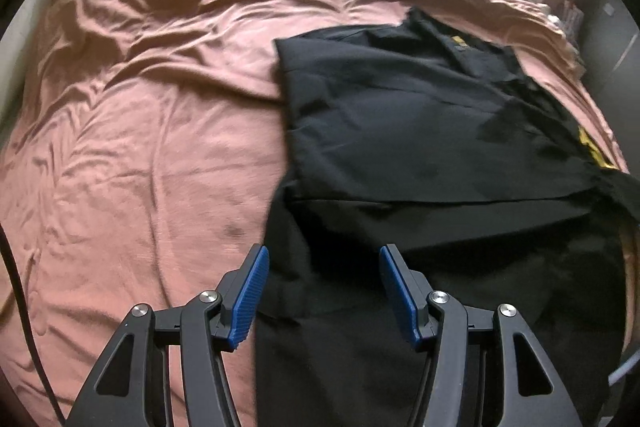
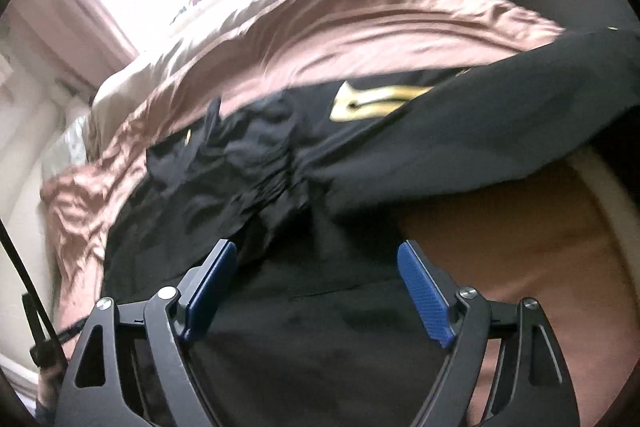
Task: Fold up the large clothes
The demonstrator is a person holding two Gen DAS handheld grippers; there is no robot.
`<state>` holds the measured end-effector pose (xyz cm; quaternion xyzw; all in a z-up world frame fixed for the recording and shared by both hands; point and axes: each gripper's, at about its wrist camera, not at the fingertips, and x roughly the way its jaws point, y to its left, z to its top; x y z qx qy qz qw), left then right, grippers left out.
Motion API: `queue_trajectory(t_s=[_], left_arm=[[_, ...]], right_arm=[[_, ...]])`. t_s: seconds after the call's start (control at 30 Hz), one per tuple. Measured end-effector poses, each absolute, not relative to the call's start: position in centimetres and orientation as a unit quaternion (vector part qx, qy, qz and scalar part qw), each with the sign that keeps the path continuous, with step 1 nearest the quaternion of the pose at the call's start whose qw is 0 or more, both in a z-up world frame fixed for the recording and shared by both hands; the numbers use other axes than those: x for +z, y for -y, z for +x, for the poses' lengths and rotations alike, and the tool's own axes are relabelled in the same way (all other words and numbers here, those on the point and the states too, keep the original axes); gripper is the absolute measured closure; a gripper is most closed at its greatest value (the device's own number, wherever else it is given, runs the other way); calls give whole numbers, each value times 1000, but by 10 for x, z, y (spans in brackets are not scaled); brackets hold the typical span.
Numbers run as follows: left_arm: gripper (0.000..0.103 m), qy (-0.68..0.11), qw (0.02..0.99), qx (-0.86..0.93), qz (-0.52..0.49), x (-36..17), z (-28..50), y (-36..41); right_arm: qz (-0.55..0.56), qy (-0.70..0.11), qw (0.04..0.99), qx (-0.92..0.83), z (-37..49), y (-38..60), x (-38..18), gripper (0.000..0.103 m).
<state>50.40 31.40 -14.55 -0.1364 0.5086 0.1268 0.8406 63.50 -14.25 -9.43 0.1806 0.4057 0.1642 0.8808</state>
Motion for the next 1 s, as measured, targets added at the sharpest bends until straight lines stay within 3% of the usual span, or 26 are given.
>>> queue_trajectory(t_s=[0.17,0.2,0.27,0.6,1.0], left_arm=[[23,-488,856,104,-138,-123,506,-285],[22,-484,859,102,-135,-119,507,-279],[22,-480,862,94,-130,-113,511,-265],[22,-488,863,69,-113,-107,535,-215],[22,-496,861,73,-85,-120,566,-189]], right_arm=[[210,-379,891,133,610,199,-77,22],[217,-373,893,127,606,211,-73,26],[230,-365,894,118,597,234,-67,34],[316,-350,878,87,583,317,-72,45],[379,-348,854,73,620,352,-104,55]])
